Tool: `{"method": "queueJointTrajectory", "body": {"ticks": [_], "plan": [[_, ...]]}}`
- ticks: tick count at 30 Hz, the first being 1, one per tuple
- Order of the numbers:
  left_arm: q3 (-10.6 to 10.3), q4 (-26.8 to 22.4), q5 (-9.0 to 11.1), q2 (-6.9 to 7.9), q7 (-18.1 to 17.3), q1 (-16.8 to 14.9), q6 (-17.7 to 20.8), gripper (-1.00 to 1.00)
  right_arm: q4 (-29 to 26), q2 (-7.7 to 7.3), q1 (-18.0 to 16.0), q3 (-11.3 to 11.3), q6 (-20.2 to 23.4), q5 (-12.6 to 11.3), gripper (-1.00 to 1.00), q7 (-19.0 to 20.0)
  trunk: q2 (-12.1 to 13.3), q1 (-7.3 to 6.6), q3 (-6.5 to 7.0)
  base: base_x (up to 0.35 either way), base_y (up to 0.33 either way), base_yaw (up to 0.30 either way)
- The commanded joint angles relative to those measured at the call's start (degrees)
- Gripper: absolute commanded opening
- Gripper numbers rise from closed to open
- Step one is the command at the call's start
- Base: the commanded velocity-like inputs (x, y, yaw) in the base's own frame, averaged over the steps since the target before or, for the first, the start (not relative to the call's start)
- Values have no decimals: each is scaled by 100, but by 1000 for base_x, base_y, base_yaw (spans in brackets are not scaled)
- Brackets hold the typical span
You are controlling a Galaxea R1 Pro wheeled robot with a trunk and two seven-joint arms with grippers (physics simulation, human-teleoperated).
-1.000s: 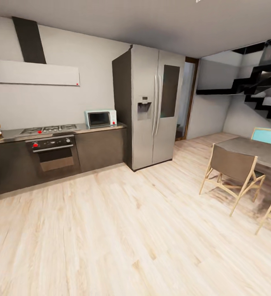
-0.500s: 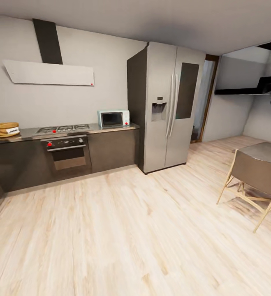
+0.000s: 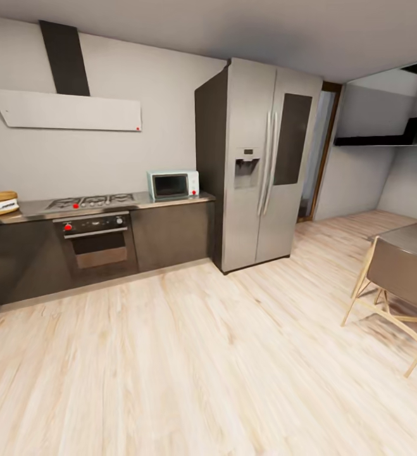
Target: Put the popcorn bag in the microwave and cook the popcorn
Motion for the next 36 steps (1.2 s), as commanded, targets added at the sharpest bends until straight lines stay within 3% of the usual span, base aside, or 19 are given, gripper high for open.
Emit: {"method": "queueJointTrajectory", "body": {"ticks": [1, 36], "plan": [[4, -6, 36, -1, 5, -2, 13, 100, 1, 2, 0, -2, -18, 33, 100, -20, -2, 3, -4, 323, 0, 0], [11, -6, 33, -1, 2, -2, -40, 100, 1, 15, 0, -18, -31, 28, 100, -17, -2, 3, -4, 323, 0, 0]]}}
